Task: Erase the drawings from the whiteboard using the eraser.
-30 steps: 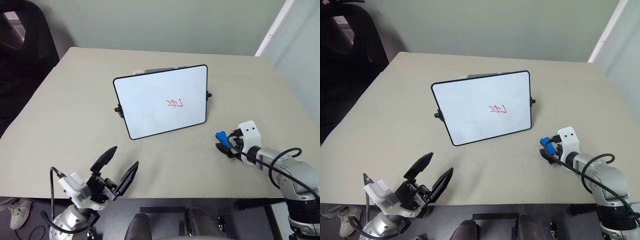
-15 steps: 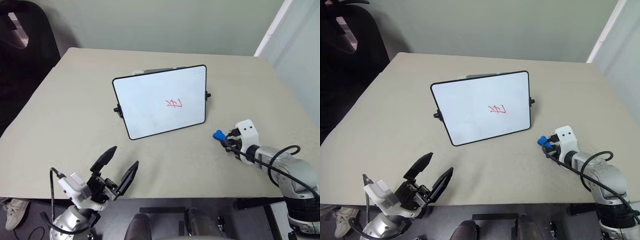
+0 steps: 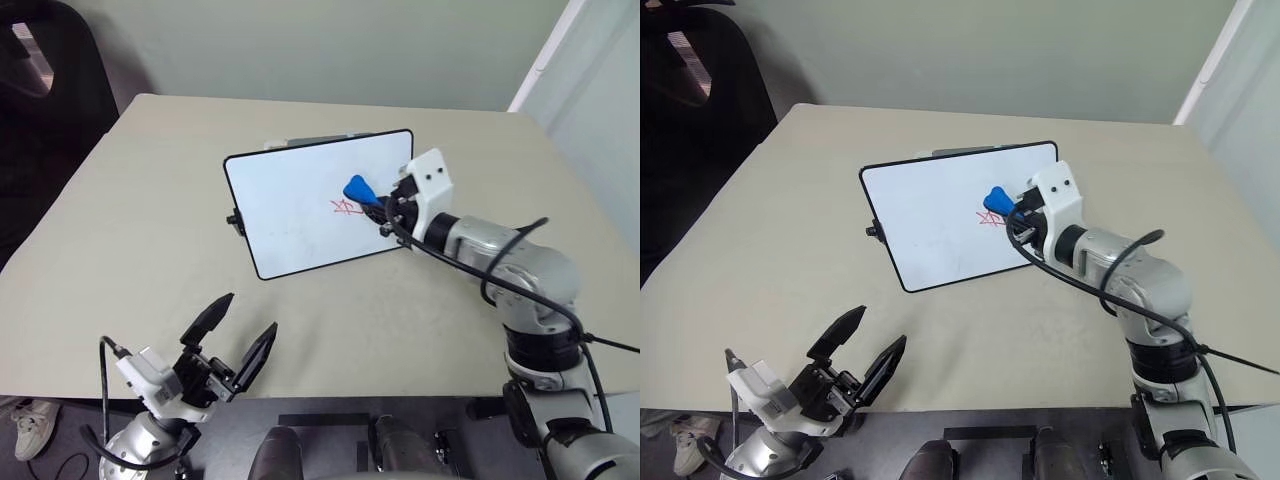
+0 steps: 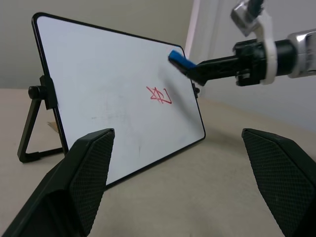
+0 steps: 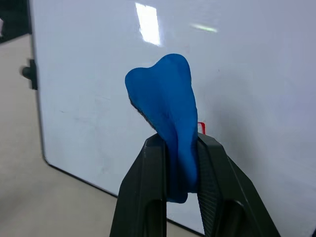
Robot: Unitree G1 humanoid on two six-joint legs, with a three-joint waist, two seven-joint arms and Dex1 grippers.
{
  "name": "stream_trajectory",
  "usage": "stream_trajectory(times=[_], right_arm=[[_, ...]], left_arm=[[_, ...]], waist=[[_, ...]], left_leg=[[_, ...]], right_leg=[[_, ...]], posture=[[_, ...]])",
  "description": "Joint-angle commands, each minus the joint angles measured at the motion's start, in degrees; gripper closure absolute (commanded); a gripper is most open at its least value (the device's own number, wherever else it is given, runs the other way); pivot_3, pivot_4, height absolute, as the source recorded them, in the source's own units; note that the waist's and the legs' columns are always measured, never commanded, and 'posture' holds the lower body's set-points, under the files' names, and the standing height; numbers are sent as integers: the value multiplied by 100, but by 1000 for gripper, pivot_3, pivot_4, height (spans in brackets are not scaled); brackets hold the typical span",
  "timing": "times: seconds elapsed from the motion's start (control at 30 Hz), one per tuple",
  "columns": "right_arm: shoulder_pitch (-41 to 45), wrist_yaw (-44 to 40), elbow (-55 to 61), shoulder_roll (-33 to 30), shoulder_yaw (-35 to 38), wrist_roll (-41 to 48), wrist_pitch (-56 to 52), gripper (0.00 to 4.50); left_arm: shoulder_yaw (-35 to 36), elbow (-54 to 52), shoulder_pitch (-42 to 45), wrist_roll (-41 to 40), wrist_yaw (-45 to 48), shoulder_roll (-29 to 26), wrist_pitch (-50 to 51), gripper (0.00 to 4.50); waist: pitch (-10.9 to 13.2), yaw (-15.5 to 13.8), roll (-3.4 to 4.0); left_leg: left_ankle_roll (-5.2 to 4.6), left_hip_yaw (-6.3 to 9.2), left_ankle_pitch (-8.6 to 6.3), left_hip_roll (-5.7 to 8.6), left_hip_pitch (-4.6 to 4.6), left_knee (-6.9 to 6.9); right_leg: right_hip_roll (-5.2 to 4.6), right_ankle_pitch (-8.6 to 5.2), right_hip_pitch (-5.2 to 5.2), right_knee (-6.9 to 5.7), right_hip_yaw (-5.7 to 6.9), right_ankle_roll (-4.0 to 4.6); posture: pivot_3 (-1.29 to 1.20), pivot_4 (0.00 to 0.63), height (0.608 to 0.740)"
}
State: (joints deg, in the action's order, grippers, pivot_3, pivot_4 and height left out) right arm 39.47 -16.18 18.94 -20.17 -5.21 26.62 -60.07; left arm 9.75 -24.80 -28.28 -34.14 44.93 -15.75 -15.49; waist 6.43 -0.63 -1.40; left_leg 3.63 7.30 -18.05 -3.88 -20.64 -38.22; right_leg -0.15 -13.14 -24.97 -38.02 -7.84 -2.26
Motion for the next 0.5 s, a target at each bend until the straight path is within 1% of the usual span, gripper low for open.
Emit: stream_trajectory(times=[0.03, 0.2, 0.33, 0.5], right_arm=[[205, 41, -381, 75, -226, -443, 468, 4045], [196, 14, -931, 75, -593, -928, 693, 4045], [128, 40, -1269, 84, -768, -1194, 606, 4045], [-32, -98, -1262, 37, -942, -1356, 511, 4045]], left_arm=[[55, -110, -7, -52, 17, -8, -94, 0], [119, -53, 19, -92, 23, -31, -77, 0], [169, 18, 45, -117, 39, -38, -73, 0], [207, 67, 60, -138, 51, -49, -74, 0]], waist=[[0, 3, 0], [0, 4, 0], [0, 7, -1], [0, 17, -1]], left_leg=[[1, 1, -1, 0, -2, 0], [4, 4, 0, -1, -13, 0], [5, 3, 0, -1, -14, -6], [10, 3, 4, -1, 0, -9]], right_leg=[[0, 0, -3, 0, 0, 0], [-1, 2, -10, 0, 0, -3], [-1, 7, -9, 0, 0, -11], [-1, 23, 0, -1, 0, -6]], posture=[[0, 150, 740], [0, 150, 740], [0, 150, 740], [0, 150, 740]])
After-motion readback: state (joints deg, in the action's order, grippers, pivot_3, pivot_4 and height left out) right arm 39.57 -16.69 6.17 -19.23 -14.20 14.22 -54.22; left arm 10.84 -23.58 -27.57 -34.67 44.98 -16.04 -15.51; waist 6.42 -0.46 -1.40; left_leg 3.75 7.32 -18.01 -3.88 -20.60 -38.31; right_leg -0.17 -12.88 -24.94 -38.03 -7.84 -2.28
